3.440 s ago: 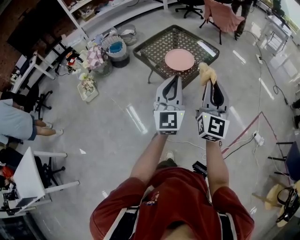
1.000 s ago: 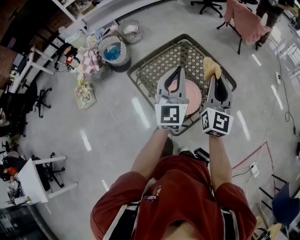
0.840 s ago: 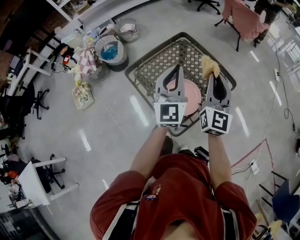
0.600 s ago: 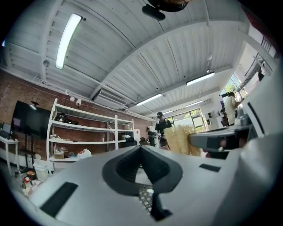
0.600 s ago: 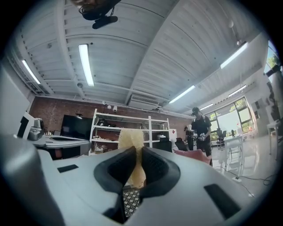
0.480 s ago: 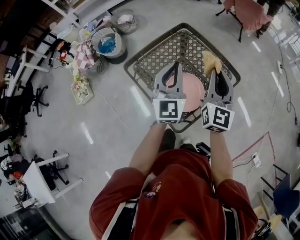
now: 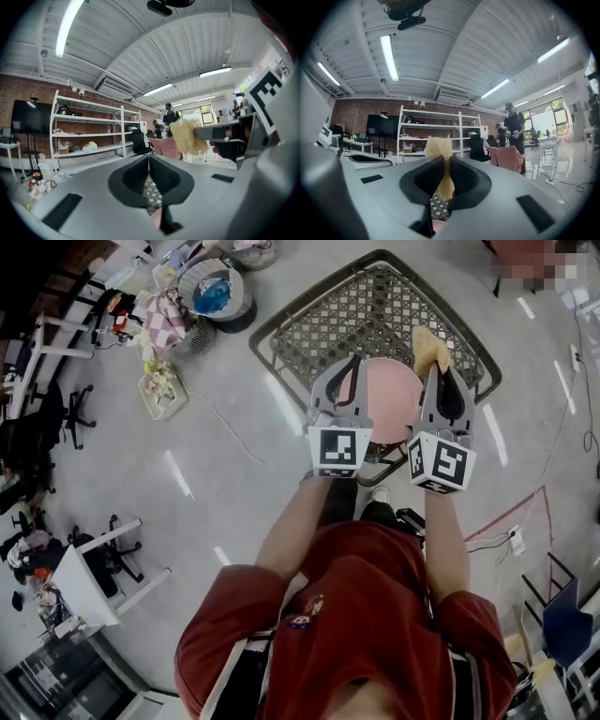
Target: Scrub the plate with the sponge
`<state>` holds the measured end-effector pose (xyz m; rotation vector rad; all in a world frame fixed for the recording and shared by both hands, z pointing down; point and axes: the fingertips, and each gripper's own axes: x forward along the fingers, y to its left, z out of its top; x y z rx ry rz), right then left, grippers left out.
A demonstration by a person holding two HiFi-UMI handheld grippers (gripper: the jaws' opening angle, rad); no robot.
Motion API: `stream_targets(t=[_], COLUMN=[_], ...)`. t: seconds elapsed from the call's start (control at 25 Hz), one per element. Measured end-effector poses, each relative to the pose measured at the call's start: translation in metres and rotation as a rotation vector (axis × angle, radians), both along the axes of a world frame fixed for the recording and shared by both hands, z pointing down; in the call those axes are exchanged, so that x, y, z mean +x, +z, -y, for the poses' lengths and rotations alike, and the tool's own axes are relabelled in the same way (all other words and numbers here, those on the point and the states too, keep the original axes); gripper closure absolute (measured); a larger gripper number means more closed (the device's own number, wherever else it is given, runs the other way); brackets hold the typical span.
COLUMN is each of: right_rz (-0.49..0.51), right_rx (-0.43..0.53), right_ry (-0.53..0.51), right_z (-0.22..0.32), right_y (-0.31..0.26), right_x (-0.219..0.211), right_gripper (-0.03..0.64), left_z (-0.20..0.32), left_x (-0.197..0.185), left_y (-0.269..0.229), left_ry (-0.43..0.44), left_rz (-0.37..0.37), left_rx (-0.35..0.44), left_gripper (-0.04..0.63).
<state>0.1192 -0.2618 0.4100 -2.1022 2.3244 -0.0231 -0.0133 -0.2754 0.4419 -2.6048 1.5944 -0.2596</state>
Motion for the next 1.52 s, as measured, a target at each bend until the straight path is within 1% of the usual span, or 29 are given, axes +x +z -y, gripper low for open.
stream_targets(t=[0.12, 0.2, 0.36, 0.52, 0.56, 0.6, 0.64, 0.72, 0.88, 1.0, 1.16, 1.28, 1.36, 1.44, 1.52], right_rz=[-0.001, -0.001, -0.008, -0.014, -0.014, -0.015, -0.015, -0.018, -0.029, -0.033, -0.040, -0.042, -0.045, -0.049, -0.053], right_rx=[-0.022, -0.036, -0.063, -0.086, -0.092, -0.098, -0.103, -0.110, -0.120, -0.131, -0.148, -0.155, -0.158, -0.159, -0.161], right_ry=[-0.008, -0.012, -0.017, -0.013, -0.012, -0.011, -0.008, -0.003, 0.003, 0.009, 0.014, 0.017, 0.017, 0.015, 0.014], right_z=[0.007, 0.011, 0.016, 0.018, 0.018, 0.018, 0.018, 0.017, 0.017, 0.017, 0.018, 0.019, 0.019, 0.019, 0.018], right_y=[0.012, 0.019, 0.030, 0.043, 0.046, 0.049, 0.051, 0.054, 0.055, 0.061, 0.072, 0.077, 0.078, 0.079, 0.081], right_x=[-0.011, -0.016, -0.023, -0.027, -0.026, -0.026, -0.025, -0.023, -0.022, -0.021, -0.020, -0.020, -0.021, -0.022, -0.021], right_gripper=[0.572, 0.572, 0.572, 0.572, 0.572, 0.572, 0.572, 0.572, 0.572, 0.572, 0.572, 0.572, 0.572, 0.572, 0.572], left_z=[0.005, 0.007, 0.008, 0.002, -0.001, -0.004, -0.006, -0.011, -0.020, -0.022, -0.028, -0.033, -0.035, -0.036, -0.035], left_x=[-0.011, -0.017, -0.027, -0.041, -0.043, -0.043, -0.044, -0.045, -0.046, -0.051, -0.050, -0.049, -0.047, -0.047, -0.044], left_y=[0.027, 0.049, 0.107, 0.169, 0.183, 0.195, 0.206, 0.227, 0.259, 0.282, 0.308, 0.322, 0.327, 0.330, 0.331], left_ry=[-0.005, -0.007, -0.003, -0.027, -0.031, -0.030, -0.029, -0.038, -0.043, -0.065, -0.063, -0.062, -0.065, -0.072, -0.074], left_rz=[0.021, 0.034, 0.063, 0.077, 0.078, 0.077, 0.072, 0.060, 0.063, 0.051, 0.023, 0.005, -0.005, -0.012, -0.021], left_rx=[-0.060, -0.113, -0.260, -0.425, -0.469, -0.516, -0.562, -0.639, -0.759, -0.818, -0.904, -0.955, -0.979, -0.985, -0.986], left_gripper=[0.581, 0.581, 0.581, 0.576, 0.554, 0.507, 0.473, 0.459, 0.437, 0.437, 0.437, 0.437, 0.439, 0.452, 0.482])
